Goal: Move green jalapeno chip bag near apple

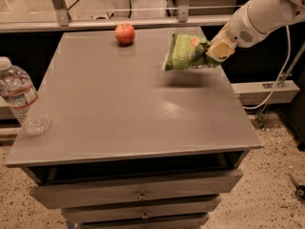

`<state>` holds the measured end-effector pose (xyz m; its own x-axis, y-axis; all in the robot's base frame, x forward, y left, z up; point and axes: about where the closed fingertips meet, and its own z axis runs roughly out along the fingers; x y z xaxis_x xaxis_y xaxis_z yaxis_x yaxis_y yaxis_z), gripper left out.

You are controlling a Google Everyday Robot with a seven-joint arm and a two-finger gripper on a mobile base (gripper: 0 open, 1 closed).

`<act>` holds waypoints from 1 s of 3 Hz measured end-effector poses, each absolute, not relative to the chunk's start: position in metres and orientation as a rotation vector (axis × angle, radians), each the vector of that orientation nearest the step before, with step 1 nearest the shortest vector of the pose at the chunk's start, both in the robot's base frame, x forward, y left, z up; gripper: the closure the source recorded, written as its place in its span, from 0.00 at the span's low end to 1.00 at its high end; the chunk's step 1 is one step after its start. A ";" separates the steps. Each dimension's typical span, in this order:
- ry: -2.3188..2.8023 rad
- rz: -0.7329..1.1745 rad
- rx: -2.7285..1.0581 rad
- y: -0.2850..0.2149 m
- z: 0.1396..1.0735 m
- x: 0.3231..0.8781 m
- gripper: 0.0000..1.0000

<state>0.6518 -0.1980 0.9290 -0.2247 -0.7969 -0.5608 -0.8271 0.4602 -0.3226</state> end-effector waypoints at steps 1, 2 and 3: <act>2.034 0.018 -1.276 -0.210 0.923 0.708 1.00; 2.028 0.002 -1.235 -0.216 0.913 0.757 1.00; 2.024 0.011 -1.197 -0.206 0.900 0.798 1.00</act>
Offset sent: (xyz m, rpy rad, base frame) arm 0.1807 -0.0311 -0.0195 0.0425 -0.1015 -0.1238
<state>0.7976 -0.2063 0.9000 -0.2622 -0.7431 -0.6157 -0.7497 0.5586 -0.3549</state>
